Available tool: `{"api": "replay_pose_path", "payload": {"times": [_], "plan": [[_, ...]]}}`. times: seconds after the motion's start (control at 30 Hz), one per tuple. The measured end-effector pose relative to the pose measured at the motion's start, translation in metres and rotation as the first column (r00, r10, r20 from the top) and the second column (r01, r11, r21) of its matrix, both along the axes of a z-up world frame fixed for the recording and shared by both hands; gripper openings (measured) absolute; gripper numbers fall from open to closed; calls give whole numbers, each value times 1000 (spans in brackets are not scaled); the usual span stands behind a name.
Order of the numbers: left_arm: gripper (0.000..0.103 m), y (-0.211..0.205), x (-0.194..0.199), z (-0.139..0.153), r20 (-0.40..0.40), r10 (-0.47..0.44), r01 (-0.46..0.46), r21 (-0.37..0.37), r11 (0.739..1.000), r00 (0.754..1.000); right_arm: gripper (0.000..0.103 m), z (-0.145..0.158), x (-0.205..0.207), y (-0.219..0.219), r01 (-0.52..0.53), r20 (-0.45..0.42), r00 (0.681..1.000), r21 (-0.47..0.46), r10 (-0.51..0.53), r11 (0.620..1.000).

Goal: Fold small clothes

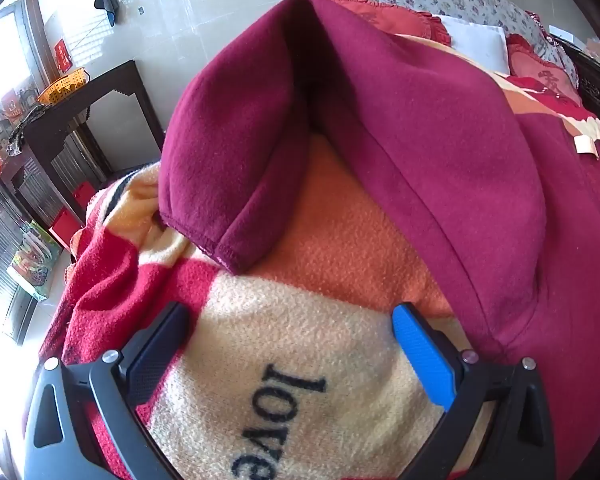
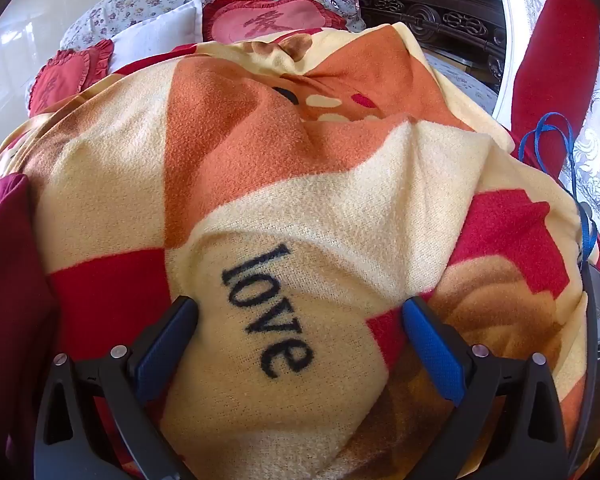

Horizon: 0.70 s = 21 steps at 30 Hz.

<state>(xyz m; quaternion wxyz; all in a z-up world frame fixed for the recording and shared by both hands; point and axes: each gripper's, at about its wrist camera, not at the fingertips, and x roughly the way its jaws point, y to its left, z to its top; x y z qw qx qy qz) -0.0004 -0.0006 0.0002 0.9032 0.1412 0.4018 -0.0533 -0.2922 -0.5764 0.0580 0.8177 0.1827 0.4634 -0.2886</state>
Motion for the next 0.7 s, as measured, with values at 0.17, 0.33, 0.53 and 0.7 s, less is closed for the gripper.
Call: {"api": "replay_pose_path", "payload": {"times": [0.17,0.33,0.53,0.7], "plan": [[103,0,0,0,-10,1,-1,-14,1000,1000,88,0,0,0,0,0,1000,0,0,1000],[103,-2,0,4,-72,-3,2,-16,1000,997,88,0,0,0,0,-2,1000,-1,0,1000],[100,-4,-22,41,-93,-51,43,-84,996,994,79,9,-2,3,-4,-47,999,92,8,996],[100,-15,-62,88,-27,-133,129,-118,985,991,65,50,-34,16,-22,35,999,171,16,985]]}}
